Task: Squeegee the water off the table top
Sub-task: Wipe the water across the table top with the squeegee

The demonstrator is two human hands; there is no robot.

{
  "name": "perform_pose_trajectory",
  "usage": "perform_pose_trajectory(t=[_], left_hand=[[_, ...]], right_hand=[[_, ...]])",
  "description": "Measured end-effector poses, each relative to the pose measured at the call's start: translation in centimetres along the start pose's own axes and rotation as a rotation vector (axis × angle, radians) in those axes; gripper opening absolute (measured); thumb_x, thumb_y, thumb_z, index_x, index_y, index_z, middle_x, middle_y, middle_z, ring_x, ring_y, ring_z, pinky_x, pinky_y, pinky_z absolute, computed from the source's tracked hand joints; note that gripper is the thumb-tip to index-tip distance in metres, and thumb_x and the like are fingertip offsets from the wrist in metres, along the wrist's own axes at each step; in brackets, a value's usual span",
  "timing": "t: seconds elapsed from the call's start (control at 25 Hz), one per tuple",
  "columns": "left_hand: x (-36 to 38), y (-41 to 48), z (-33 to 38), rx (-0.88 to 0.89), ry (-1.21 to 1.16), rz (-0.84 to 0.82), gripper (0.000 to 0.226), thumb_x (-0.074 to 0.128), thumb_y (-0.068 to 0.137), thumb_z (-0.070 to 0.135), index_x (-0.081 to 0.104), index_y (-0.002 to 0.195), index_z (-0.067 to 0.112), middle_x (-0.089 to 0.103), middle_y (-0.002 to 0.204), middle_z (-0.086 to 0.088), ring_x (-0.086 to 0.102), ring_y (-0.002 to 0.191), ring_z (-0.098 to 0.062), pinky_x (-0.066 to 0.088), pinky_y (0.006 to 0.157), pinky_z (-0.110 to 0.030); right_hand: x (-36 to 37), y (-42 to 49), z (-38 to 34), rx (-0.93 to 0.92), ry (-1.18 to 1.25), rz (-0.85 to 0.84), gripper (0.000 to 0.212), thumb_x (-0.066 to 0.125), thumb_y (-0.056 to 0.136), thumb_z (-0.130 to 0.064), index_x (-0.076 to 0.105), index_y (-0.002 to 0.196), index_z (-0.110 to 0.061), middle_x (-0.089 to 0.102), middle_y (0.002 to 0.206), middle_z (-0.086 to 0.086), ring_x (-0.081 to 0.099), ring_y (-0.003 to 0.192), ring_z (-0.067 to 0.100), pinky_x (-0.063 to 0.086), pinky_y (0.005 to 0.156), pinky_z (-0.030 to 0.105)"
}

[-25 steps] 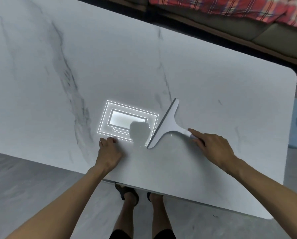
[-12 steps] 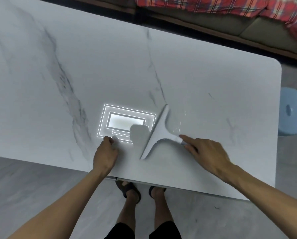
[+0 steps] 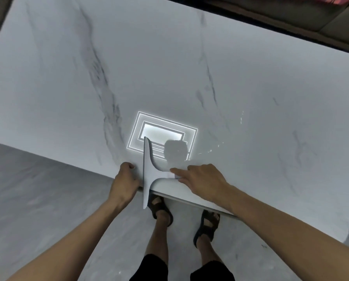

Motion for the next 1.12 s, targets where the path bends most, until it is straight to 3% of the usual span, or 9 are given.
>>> perform_pose_trajectory(t=[0.12,0.32,0.48,0.64,0.84,0.96,1.12], left_hand=[[3.7,-2.2,2.7,0.066,0.049,-0.038,0.043,0.056,0.08,0.003,0.04,0.119,0.011,0.053,0.108,-0.005,0.052,0.071,-0.012,0.044,0.067,-0.031],[9.6,-5.5,7.1,0.106,0.159,-0.156,0.049,0.057,0.079,0.008,0.041,0.125,0.006,0.039,0.123,-0.013,0.052,0.107,-0.032,0.051,0.083,-0.043],[11.9,-7.9,8.4,0.112,0.082,-0.184,0.045,0.055,0.079,0.012,0.043,0.122,0.01,0.05,0.113,-0.006,0.053,0.093,-0.026,0.04,0.073,-0.033],[10.2,-8.7,7.2,0.065,-0.069,-0.036,0.036,0.056,0.08,0.012,0.047,0.114,0.015,0.058,0.1,-0.001,0.054,0.085,-0.023,0.04,0.068,-0.031],[7.2,-7.7,3.0,-0.004,-0.111,0.161,0.03,0.058,0.084,0.013,0.048,0.113,0.014,0.054,0.102,0.0,0.053,0.082,-0.019,0.038,0.063,-0.028],[7.9,-6.8,2.2,-0.002,-0.083,0.096,0.034,0.059,0.083,0.014,0.045,0.114,0.015,0.054,0.102,-0.001,0.053,0.082,-0.019,0.039,0.067,-0.03],[10.9,-6.8,4.4,0.121,0.001,-0.056,0.036,0.063,0.08,0.015,0.044,0.111,0.014,0.046,0.115,-0.006,0.054,0.093,-0.023,0.041,0.075,-0.029]], right_hand=[[-0.7,-5.0,6.1,0.121,0.043,-0.004,0.043,0.029,0.101,-0.049,0.032,0.143,-0.049,0.064,0.089,-0.002,0.063,0.08,0.022,0.04,0.063,0.031],[-1.8,-15.9,15.6,0.326,-0.038,-0.013,0.043,0.027,0.1,-0.05,0.031,0.142,-0.051,0.064,0.09,-0.008,0.064,0.082,0.019,0.035,0.06,0.029],[-3.1,-22.4,19.6,0.438,-0.093,-0.015,0.043,0.024,0.099,-0.052,0.033,0.141,-0.053,0.067,0.089,-0.011,0.065,0.08,0.02,0.043,0.062,0.032],[-4.8,-21.4,16.9,0.359,-0.065,0.034,0.046,0.018,0.097,-0.056,0.033,0.14,-0.053,0.068,0.088,-0.011,0.065,0.079,0.021,0.045,0.062,0.033],[-0.6,-10.7,5.3,-0.004,-0.069,-0.027,0.042,0.028,0.101,-0.05,0.034,0.143,-0.045,0.065,0.092,0.0,0.065,0.076,0.026,0.047,0.062,0.033],[1.1,-8.0,2.8,-0.092,-0.115,-0.036,0.04,0.032,0.101,-0.047,0.039,0.14,-0.043,0.065,0.09,0.002,0.064,0.072,0.028,0.042,0.058,0.031],[-0.2,-13.1,9.4,0.034,-0.117,0.015,0.04,0.032,0.1,-0.05,0.044,0.137,-0.047,0.063,0.082,-0.004,0.062,0.067,0.021,0.032,0.053,0.027]])
Point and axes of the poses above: each hand's wrist, its own y-axis towards the middle knuckle, its own x-axis out of the palm, z = x × y, the point moved 10 cm from there along y, towards the middle knuckle
